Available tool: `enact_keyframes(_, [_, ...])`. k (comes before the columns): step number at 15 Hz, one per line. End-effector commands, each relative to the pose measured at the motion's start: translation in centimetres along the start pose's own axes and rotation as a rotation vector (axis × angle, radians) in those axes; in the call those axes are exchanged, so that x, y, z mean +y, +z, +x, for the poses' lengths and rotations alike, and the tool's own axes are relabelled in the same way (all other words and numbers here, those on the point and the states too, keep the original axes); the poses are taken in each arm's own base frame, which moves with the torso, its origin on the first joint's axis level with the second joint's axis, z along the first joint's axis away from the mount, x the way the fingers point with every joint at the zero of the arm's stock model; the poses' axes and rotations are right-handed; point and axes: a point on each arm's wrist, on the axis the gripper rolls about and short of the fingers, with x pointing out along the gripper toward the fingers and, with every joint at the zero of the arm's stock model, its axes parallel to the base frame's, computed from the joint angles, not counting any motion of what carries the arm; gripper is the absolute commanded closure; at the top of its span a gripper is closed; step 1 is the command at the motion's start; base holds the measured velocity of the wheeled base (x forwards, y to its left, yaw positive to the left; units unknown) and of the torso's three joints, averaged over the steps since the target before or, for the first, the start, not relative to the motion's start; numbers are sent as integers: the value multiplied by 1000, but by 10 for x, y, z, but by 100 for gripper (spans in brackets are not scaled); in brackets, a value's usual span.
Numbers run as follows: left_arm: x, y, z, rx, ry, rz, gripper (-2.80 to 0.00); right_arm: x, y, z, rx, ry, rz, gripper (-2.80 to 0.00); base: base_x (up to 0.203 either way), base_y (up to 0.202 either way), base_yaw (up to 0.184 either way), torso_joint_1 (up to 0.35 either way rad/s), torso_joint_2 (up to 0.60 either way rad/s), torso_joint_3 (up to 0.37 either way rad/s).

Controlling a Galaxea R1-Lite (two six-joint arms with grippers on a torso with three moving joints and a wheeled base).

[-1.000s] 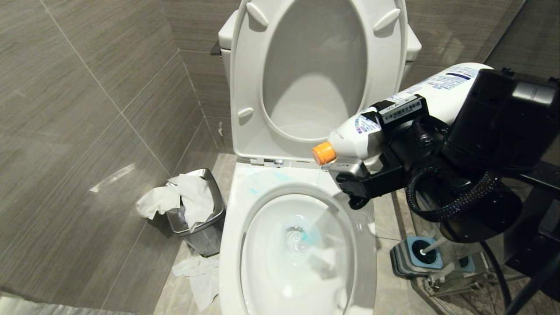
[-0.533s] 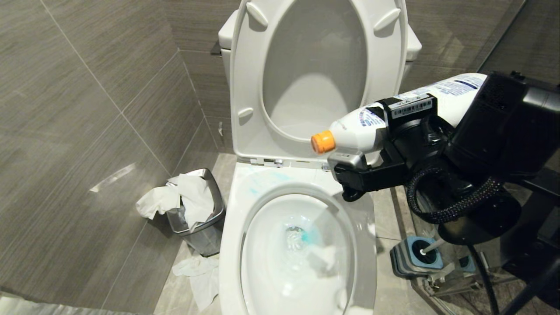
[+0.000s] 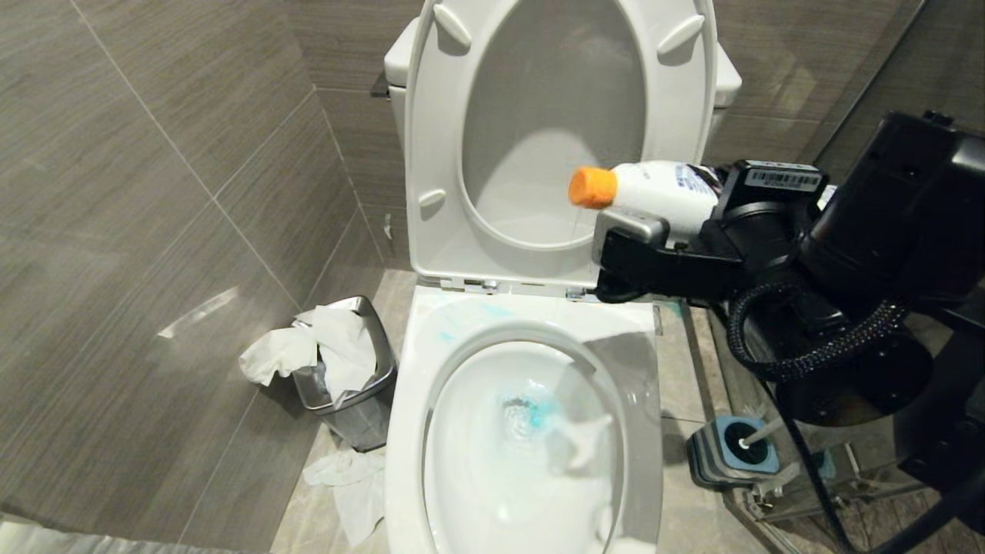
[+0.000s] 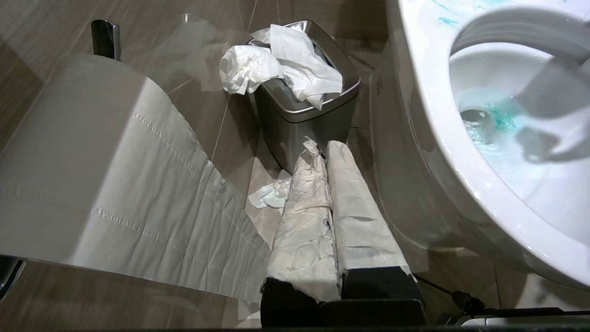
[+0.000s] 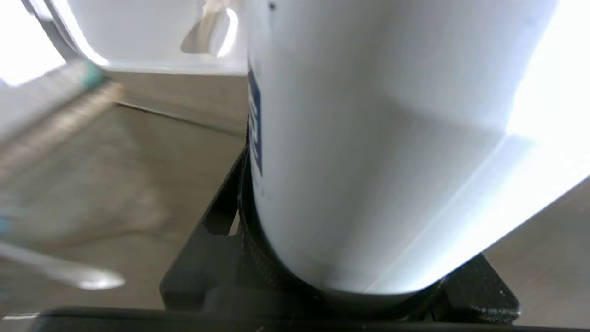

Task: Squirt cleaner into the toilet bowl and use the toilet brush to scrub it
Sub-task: Pour in the cleaning agent, then place the cleaning agent on the floor

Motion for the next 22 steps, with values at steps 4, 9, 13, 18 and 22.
enact_keyframes(4, [0,0,0,2,-1,1,0,-19,-4,0,146,-45,319,0,0,0,0,0,0,0])
enact_keyframes(9, [0,0,0,2,-1,0,0,-57,-21,31,308,-159,473,0,0,0,0,0,0,0])
enact_keyframes(13, [0,0,0,2,-1,0,0,-79,-54,49,413,-232,492,0,0,0,0,0,0,0])
enact_keyframes(18, [0,0,0,2,-1,0,0,-97,-72,44,436,-287,567,0,0,0,0,0,0,0])
enact_keyframes(22, [0,0,0,2,-1,0,0,-93,-83,55,498,-274,500,0,0,0,0,0,0,0])
